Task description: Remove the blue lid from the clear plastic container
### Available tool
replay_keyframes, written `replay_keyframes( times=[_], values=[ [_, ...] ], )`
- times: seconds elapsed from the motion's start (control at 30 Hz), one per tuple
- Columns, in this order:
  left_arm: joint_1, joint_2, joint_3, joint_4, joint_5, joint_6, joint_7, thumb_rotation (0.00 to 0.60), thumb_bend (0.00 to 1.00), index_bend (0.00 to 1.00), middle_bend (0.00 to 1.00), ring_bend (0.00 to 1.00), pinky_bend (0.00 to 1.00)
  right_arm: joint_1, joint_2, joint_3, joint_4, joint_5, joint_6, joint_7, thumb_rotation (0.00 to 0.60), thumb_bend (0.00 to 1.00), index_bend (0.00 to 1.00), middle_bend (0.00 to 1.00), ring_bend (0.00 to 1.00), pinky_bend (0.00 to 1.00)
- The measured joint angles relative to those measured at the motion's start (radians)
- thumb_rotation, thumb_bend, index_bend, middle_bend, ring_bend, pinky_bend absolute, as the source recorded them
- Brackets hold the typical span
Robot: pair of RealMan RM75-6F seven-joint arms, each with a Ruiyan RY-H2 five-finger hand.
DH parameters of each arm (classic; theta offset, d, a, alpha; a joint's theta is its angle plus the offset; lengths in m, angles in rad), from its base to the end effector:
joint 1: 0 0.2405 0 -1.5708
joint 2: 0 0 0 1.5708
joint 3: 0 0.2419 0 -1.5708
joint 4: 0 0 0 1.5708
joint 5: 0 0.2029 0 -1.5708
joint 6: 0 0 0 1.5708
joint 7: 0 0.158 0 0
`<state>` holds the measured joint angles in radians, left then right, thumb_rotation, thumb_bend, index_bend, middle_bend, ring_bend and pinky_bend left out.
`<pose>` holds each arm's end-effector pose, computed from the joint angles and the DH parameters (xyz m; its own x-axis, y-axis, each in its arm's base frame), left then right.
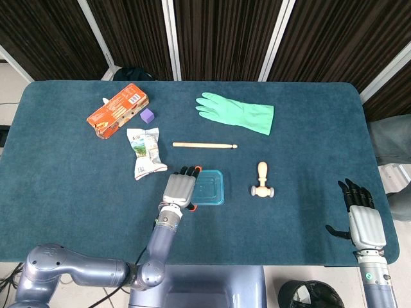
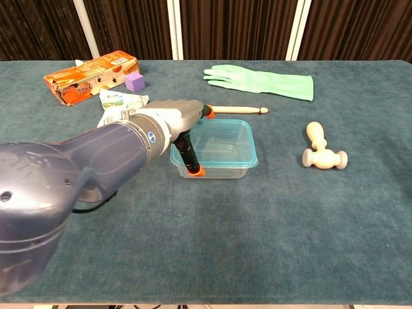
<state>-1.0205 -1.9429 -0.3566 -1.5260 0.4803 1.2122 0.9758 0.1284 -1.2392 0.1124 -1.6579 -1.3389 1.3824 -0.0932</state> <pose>-0.0173 0.3190 -0.0973 0.4722 0.3655 0.8021 0.8798 -0.2513 -0.4034 -0.2884 -0.2151 0.1197 0.2978 -0.0541 0.9531 -0.9491 0.0905 0.3017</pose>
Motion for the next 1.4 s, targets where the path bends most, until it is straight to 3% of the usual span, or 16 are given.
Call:
replay_keyframes(
  times=[0.33, 0.67, 0.97, 1.4],
  values=[
    [0.001, 0.159, 0.070, -0.012, 0.178, -0.227, -0.111, 0.600, 0.22, 0.18, 0.24, 0.14, 0.31, 0.013, 0.008, 0.007, -0.046, -0.019, 0.006, -0.020, 0.600, 0.12, 0.00, 0.00, 0.00, 0.00],
    [0.006, 0.266, 0.094, 0.001, 0.332, -0.442, -0.355, 0.600, 0.22, 0.18, 0.24, 0.14, 0.30, 0.059, -0.027, 0.024, -0.138, 0.013, -0.036, -0.113, 0.600, 0.12, 0.00, 0.00, 0.00, 0.00],
    [0.007, 0.299, 0.120, 0.039, 0.436, -0.515, -0.500, 0.600, 0.22, 0.18, 0.24, 0.13, 0.30, 0.119, -0.136, 0.030, -0.165, 0.037, -0.077, -0.236, 0.600, 0.12, 0.00, 0.00, 0.00, 0.00],
    [-0.010, 0.297, 0.153, 0.057, 0.439, -0.501, -0.542, 0.600, 0.22, 0.18, 0.24, 0.13, 0.30, 0.172, -0.309, 0.036, -0.163, 0.099, -0.084, -0.356, 0.600, 0.12, 0.00, 0.00, 0.00, 0.00]
  ],
)
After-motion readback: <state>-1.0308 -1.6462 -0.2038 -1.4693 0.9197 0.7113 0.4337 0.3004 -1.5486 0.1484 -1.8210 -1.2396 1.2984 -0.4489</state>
